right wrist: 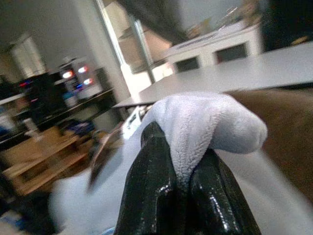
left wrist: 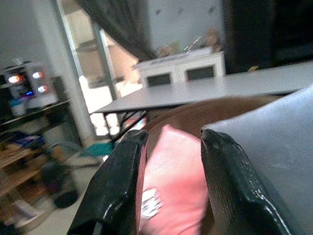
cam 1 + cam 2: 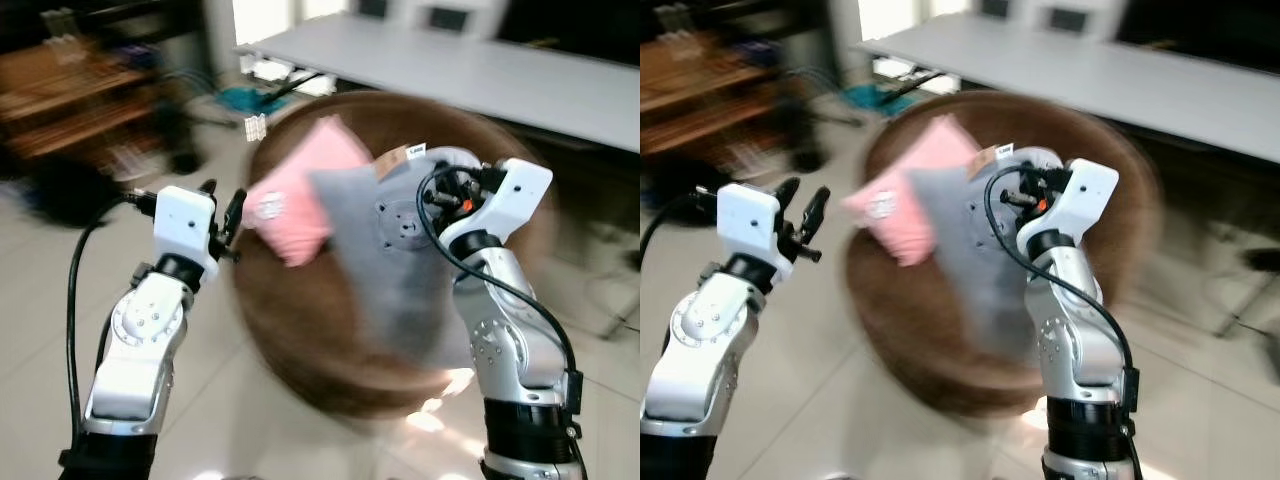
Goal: Move the pillow to the sofa from floor
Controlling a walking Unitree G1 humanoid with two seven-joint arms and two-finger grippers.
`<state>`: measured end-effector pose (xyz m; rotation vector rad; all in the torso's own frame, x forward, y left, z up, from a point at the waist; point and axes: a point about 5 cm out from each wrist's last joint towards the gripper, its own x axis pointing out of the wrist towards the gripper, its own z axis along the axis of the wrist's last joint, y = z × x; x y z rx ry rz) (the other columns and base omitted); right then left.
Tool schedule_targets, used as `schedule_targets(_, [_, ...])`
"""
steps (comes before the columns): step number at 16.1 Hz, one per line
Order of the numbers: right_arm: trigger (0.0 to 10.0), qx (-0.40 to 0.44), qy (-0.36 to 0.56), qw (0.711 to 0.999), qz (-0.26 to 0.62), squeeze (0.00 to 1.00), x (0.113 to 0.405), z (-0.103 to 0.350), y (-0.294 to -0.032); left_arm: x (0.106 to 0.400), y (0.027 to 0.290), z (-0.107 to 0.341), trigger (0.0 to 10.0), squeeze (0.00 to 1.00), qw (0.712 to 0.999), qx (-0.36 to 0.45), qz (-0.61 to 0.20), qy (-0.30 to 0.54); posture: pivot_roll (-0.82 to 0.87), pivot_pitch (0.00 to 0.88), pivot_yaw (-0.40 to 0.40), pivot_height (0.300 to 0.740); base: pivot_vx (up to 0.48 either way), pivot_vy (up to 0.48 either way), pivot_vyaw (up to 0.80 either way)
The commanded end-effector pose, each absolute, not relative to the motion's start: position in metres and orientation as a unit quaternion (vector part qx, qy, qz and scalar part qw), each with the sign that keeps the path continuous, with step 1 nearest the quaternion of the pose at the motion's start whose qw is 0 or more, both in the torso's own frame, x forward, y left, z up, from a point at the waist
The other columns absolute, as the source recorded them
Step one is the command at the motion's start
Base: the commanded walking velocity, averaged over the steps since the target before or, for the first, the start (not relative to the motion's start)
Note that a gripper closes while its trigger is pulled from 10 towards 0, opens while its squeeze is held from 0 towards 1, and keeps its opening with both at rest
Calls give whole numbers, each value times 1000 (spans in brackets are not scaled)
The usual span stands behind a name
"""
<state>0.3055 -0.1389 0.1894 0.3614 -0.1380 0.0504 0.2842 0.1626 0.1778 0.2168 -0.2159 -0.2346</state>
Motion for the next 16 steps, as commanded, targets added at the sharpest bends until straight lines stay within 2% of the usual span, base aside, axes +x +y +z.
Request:
schedule_targets(1, [10000, 173, -97, 980, 32, 0, 306, 203, -139, 283, 159, 176, 10000, 0, 981, 105, -125, -104, 14, 26, -17, 740, 345, 0, 0])
schedule_targets(16, [10000, 169, -95, 980, 42, 0, 306, 201, -133, 282, 160, 175, 10000, 0, 980, 107, -133, -101, 20, 20, -16, 740, 353, 0, 0])
